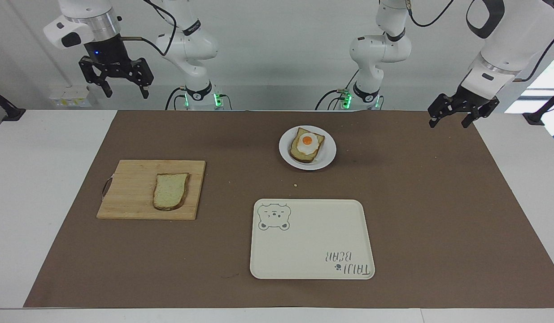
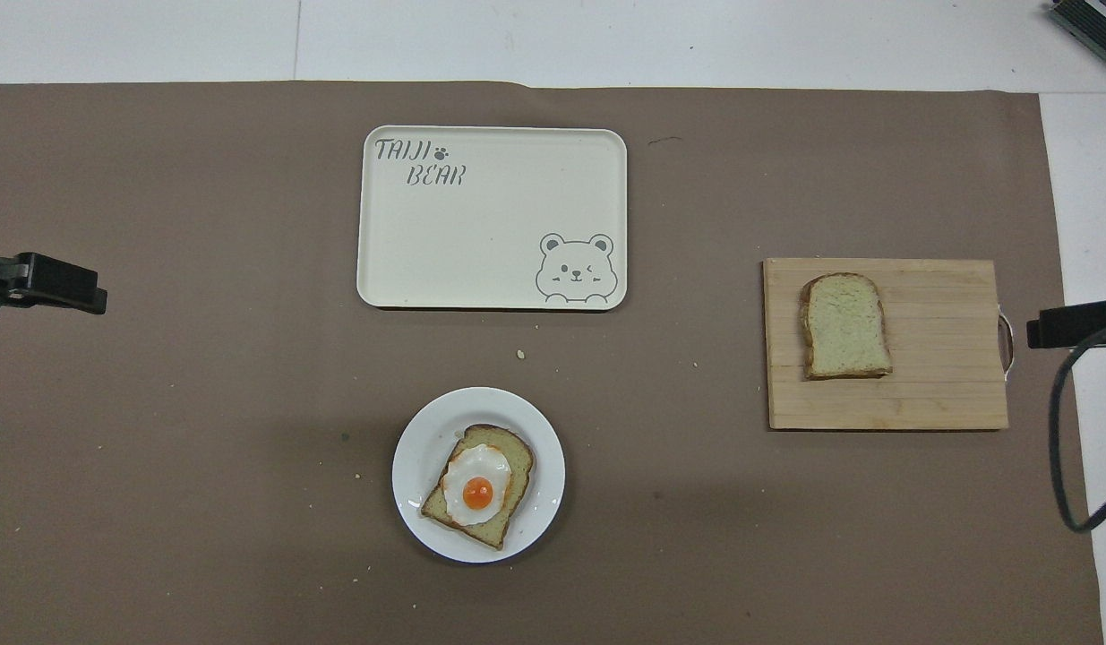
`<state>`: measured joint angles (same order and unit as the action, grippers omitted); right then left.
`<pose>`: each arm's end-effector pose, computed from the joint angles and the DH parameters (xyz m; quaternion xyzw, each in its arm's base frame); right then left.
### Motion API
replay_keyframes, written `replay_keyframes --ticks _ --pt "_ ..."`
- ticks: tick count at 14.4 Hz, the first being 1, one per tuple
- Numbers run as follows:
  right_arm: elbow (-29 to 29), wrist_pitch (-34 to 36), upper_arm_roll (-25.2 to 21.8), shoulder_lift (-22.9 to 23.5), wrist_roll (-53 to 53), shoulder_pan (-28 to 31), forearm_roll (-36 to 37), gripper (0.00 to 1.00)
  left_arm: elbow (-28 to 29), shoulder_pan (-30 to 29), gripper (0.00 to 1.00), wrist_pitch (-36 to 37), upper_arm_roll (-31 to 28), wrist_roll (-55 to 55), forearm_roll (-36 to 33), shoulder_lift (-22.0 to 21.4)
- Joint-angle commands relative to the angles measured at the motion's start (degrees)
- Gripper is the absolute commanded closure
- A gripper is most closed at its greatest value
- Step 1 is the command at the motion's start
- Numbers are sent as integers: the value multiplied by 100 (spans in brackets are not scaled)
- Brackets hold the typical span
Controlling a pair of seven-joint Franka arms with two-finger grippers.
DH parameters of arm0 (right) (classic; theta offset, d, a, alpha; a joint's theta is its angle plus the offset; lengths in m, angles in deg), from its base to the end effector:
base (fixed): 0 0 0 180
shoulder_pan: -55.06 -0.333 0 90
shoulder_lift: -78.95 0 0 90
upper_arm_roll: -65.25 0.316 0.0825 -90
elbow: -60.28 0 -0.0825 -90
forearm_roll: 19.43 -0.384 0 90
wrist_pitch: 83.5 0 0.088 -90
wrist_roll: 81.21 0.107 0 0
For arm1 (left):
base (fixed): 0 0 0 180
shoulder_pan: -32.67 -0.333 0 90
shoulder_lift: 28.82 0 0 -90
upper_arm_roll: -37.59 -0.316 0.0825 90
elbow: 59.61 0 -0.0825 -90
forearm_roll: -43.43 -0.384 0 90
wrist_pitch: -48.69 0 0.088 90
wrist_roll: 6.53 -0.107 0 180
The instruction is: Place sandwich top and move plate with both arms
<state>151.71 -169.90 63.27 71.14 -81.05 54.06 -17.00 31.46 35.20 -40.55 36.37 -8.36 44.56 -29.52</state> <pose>0.5042 -0.0149 0.6794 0.9995 -0.0117 0.0241 0.0189 0.5488 -0.0146 0.6213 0.9995 -0.0274 -0.0098 0.0100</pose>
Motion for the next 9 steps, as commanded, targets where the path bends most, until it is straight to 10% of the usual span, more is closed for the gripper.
replay_keyframes --ticks 1,9 --pt "77 -105 40 -45 -34 100 -120 0 -98 89 0 118 -80 -28 -69 34" --pt "77 -132 40 -46 -51 100 -120 0 -98 89 0 118 -80 -28 -69 34"
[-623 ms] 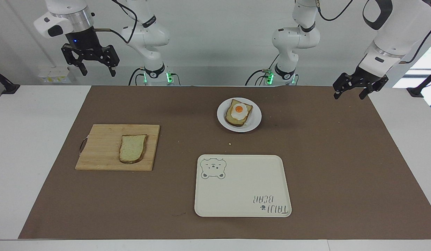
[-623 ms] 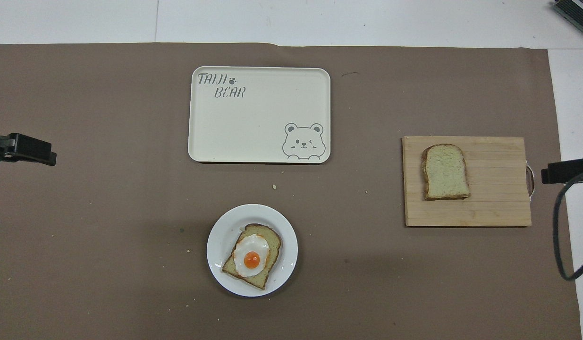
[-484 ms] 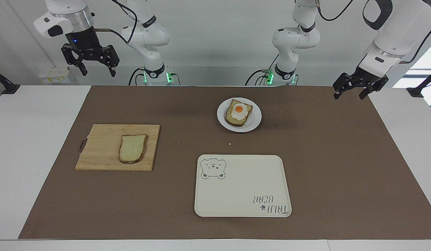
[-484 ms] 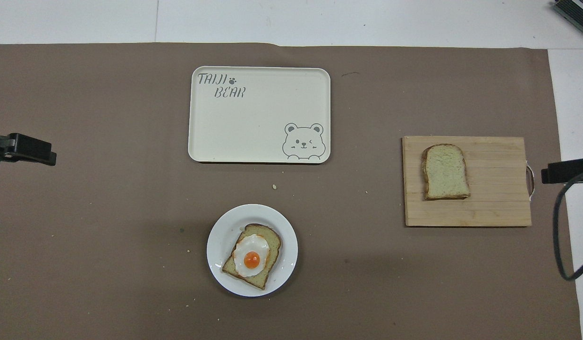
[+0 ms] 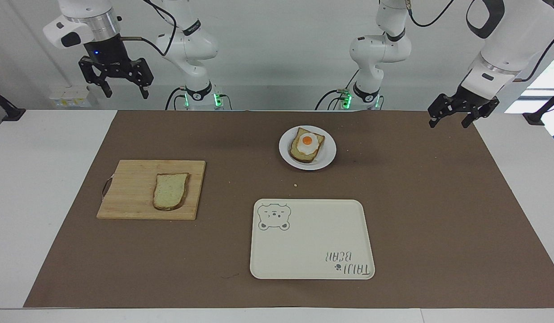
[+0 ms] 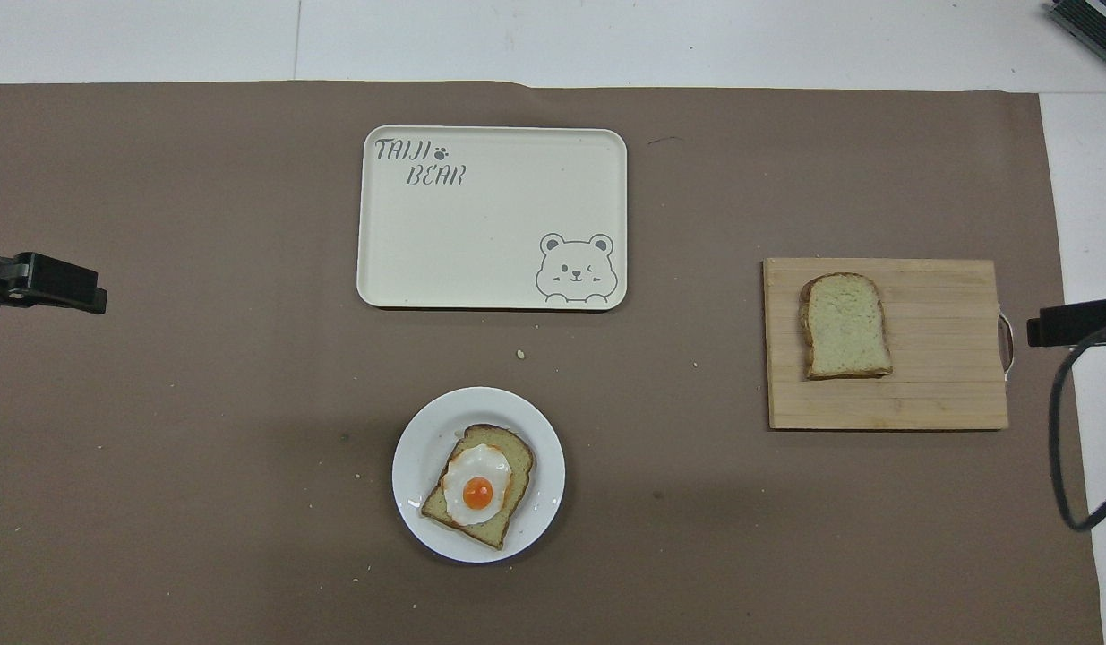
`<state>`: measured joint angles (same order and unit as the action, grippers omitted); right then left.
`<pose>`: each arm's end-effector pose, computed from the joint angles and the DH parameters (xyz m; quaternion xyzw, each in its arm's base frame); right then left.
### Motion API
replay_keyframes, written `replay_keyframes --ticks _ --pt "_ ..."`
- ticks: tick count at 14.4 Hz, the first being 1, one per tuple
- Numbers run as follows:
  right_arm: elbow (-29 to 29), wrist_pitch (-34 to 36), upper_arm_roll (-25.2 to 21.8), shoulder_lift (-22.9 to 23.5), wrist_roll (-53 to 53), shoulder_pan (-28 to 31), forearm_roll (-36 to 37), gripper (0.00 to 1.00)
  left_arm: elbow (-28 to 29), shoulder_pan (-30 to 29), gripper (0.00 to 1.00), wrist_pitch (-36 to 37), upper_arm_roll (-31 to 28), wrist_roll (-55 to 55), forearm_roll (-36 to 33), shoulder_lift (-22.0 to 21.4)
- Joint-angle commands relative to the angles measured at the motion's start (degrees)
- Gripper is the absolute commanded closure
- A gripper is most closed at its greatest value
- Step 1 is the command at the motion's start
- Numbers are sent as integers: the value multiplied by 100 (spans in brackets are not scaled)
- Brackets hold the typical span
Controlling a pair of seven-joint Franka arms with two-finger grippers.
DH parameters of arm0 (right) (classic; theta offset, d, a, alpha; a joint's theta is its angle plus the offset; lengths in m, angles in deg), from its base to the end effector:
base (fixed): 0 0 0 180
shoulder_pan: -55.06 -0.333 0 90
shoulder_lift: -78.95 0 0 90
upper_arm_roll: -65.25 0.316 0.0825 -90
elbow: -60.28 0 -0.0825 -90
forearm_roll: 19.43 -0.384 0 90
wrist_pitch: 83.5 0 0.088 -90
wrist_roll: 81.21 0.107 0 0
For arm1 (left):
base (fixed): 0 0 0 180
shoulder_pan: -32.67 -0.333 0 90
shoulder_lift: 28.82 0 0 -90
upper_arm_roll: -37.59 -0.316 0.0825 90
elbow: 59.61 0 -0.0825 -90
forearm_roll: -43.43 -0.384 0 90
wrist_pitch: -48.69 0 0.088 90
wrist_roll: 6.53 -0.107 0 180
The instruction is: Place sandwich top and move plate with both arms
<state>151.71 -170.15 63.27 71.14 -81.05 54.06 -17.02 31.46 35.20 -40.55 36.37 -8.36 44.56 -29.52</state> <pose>0.5046 -0.0148 0.6798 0.9994 -0.0116 0.0263 0.0188 0.5488 -0.0146 0.6213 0.9995 -0.0274 -0.0098 0.0100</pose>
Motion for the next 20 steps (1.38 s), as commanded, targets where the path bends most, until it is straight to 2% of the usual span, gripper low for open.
replay_keyframes --ticks 1,11,15,18,20 --pt "77 -116 40 -46 -51 100 -118 0 -98 89 0 118 -80 -28 -68 34" --pt "95 -125 31 -37 -130 109 -118 0 -98 89 0 118 -80 -28 -68 34" --pt "367 -528 40 7 -130 100 -127 0 -98 89 0 118 -80 -28 -68 34" --pt "455 -573 40 68 -236 100 -127 0 -98 89 0 118 -80 -28 -68 34" --pt "604 -896 40 113 -306 100 -127 0 -98 89 0 118 -80 -28 -68 34"
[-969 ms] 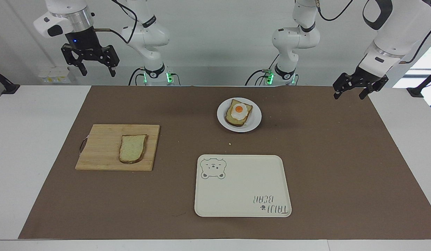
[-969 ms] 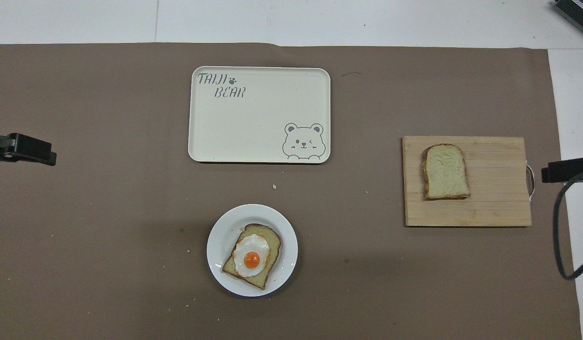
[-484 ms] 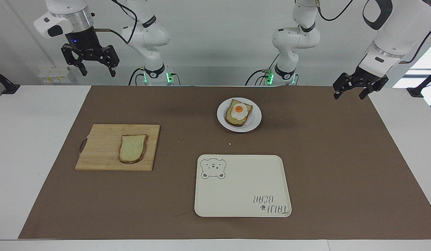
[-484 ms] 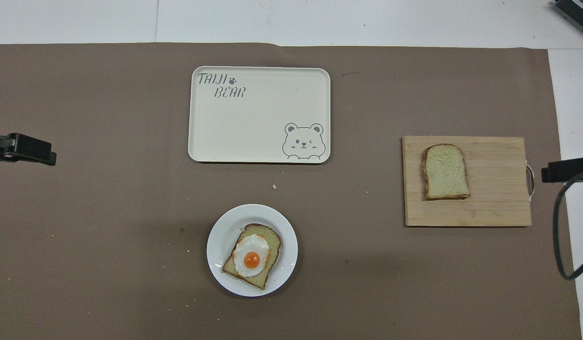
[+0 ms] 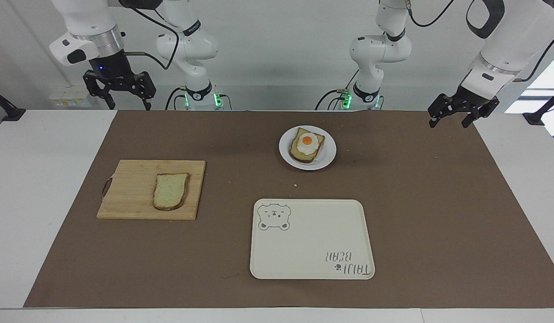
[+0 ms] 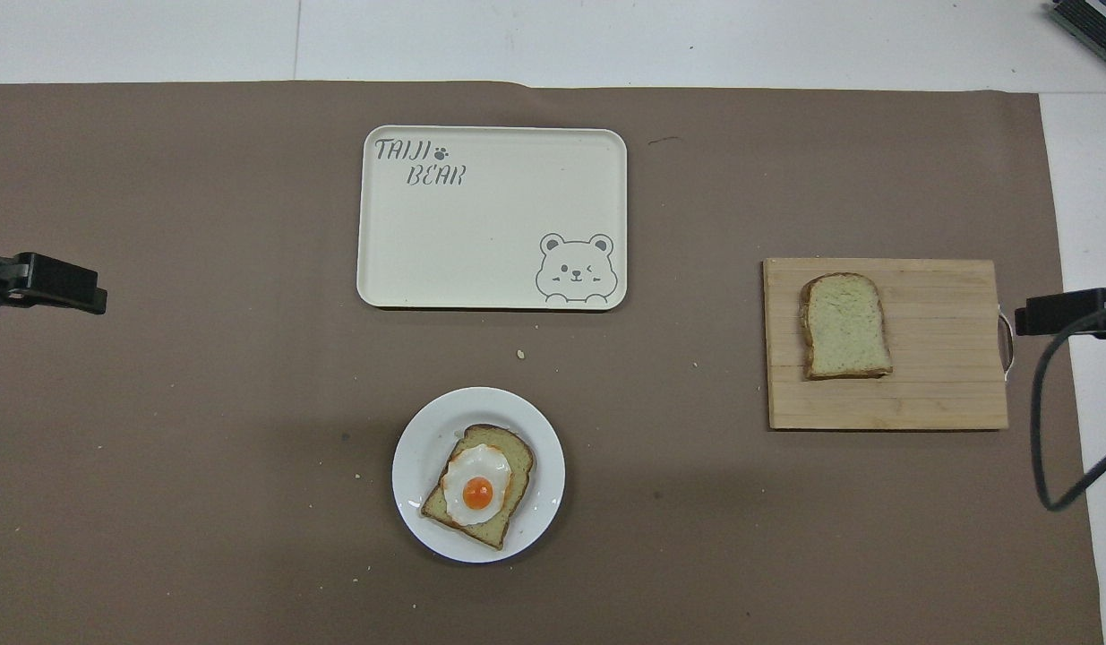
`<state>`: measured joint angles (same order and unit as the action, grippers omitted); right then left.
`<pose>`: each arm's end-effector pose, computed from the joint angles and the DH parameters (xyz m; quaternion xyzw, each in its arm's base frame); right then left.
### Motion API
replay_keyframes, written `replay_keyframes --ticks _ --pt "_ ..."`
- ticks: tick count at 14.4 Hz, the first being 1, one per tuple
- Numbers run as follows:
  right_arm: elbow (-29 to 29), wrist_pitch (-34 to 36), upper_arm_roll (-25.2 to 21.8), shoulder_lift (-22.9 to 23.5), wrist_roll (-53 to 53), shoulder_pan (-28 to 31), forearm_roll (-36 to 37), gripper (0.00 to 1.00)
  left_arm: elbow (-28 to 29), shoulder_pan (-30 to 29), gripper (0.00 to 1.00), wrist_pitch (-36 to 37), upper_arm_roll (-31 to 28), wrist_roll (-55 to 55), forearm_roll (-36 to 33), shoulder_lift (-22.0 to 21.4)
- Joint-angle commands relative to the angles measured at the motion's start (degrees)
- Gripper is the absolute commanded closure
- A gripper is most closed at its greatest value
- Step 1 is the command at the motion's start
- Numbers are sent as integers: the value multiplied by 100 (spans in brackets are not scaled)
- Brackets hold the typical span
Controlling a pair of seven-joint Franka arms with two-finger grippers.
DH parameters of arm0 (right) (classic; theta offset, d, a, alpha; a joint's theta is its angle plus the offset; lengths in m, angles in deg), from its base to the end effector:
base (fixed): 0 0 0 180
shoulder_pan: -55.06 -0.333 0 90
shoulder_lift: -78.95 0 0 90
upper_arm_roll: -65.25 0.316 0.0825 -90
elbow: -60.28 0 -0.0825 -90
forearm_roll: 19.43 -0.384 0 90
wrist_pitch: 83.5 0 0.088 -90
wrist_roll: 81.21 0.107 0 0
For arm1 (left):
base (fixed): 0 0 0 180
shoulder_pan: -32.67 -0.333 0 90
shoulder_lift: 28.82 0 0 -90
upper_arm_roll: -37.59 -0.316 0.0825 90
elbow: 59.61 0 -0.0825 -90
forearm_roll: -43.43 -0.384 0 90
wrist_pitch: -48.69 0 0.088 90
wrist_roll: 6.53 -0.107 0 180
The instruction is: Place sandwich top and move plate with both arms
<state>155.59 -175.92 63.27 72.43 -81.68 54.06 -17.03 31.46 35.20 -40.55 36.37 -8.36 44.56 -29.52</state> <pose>0.5227 -0.0144 0.6457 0.9993 -0.0042 0.0314 0.0194 0.5488 -0.0146 0.6213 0.9995 -0.0274 -0.0098 0.0100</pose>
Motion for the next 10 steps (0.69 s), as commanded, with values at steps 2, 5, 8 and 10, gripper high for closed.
replay_keyframes --ticks 2,5,8,10 --pt "374 -470 40 10 -287 100 -126 0 -98 89 0 118 -80 -28 -68 34" --pt "427 -654 40 195 -348 100 -126 0 -98 89 0 118 -80 -28 -68 34" --pt "637 -891 40 309 -621 100 -126 0 -98 89 0 118 -80 -28 -68 34" --pt "761 -1041 40 370 -630 100 -126 0 -98 89 0 118 -80 -28 -68 34"
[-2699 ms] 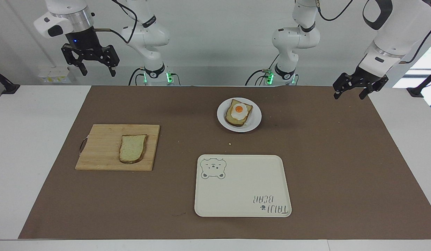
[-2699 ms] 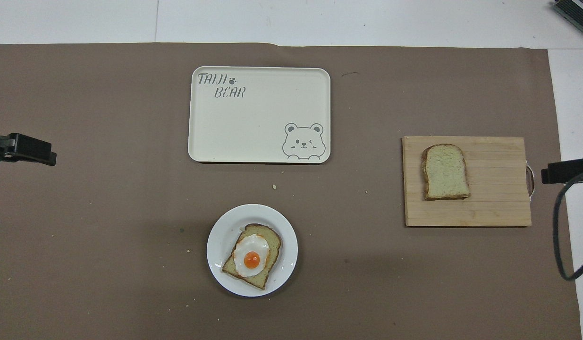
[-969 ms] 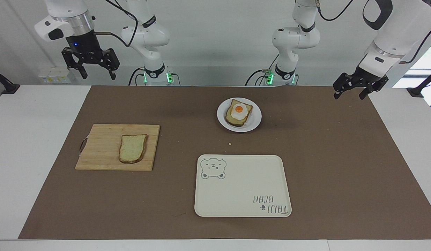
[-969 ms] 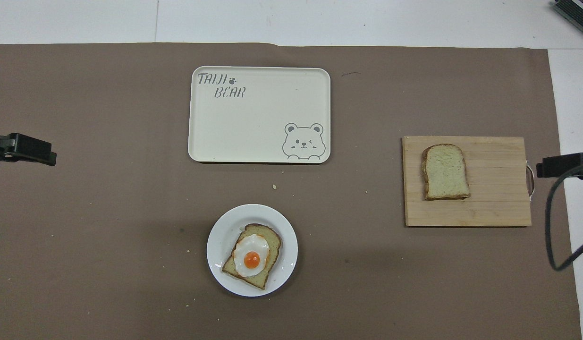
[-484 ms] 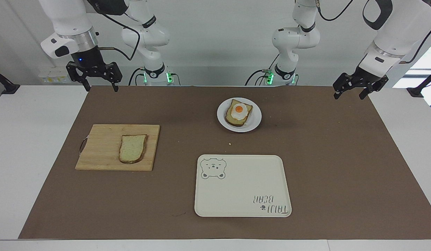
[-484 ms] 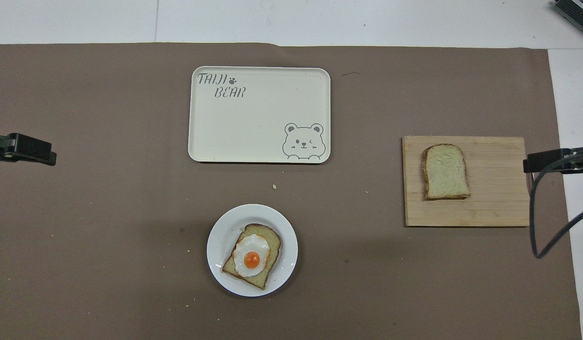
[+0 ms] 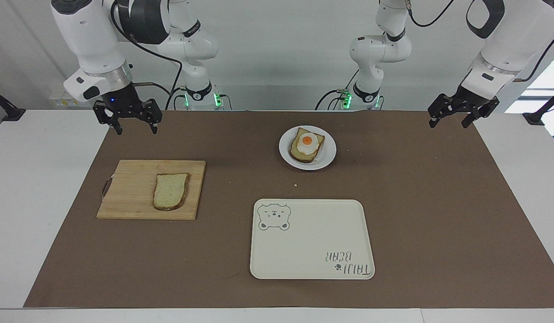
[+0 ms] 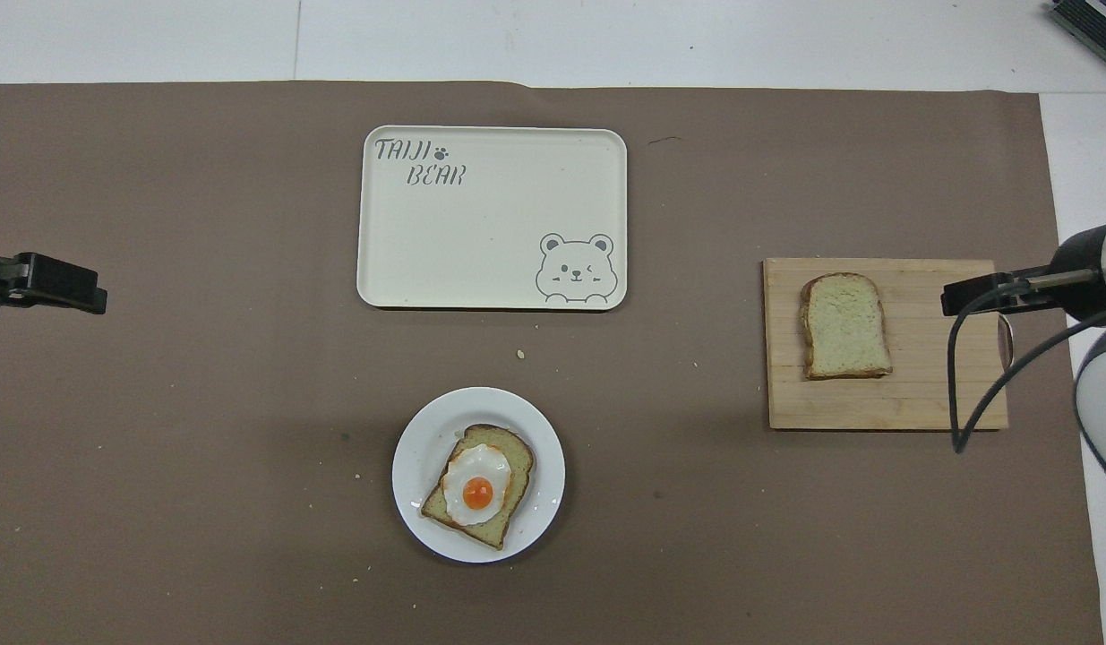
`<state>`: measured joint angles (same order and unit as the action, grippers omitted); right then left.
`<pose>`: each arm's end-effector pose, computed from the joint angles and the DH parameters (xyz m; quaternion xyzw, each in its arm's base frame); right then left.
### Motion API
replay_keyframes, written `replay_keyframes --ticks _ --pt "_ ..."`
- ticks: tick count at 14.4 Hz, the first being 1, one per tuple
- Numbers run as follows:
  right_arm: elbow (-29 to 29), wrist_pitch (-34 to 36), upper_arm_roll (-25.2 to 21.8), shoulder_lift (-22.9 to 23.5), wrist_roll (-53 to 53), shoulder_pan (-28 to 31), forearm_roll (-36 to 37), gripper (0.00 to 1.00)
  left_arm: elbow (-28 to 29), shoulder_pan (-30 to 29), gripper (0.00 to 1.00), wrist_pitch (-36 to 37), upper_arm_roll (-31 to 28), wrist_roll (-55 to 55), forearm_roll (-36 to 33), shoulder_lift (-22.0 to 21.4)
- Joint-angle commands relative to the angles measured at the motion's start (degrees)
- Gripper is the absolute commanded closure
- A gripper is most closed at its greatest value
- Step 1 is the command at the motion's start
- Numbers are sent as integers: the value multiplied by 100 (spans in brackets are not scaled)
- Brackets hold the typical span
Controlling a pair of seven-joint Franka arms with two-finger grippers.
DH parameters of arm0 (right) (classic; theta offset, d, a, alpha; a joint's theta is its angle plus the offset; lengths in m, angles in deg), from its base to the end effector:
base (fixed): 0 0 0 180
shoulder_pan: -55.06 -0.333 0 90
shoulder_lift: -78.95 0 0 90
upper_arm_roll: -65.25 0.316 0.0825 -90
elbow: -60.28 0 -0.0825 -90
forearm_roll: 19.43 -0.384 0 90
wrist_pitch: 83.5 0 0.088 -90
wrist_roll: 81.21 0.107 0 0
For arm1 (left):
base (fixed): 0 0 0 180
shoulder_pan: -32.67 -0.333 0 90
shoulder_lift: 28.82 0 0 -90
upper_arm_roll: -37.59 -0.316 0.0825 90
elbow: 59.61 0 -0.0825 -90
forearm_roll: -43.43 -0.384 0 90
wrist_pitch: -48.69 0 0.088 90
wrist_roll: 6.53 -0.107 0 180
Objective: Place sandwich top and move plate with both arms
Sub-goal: 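Reach the right gripper over the bread slice on the cutting board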
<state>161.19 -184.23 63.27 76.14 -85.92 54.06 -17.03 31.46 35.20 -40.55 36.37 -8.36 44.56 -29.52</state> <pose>0.5514 -0.0135 0.5774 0.9989 0.0360 0.0219 0.0209 0.5488 -0.0146 0.6213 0.9995 -0.0274 -0.0098 0.0100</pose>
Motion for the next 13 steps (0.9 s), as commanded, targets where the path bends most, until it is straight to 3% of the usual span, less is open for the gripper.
replay_keyframes --ticks 1,13 --pt "245 -219 40 52 -205 109 -126 0 -98 89 0 118 -80 -28 -68 34" --pt "912 -1368 31 667 -205 126 -380 0 -98 89 0 118 -80 -28 -68 34"
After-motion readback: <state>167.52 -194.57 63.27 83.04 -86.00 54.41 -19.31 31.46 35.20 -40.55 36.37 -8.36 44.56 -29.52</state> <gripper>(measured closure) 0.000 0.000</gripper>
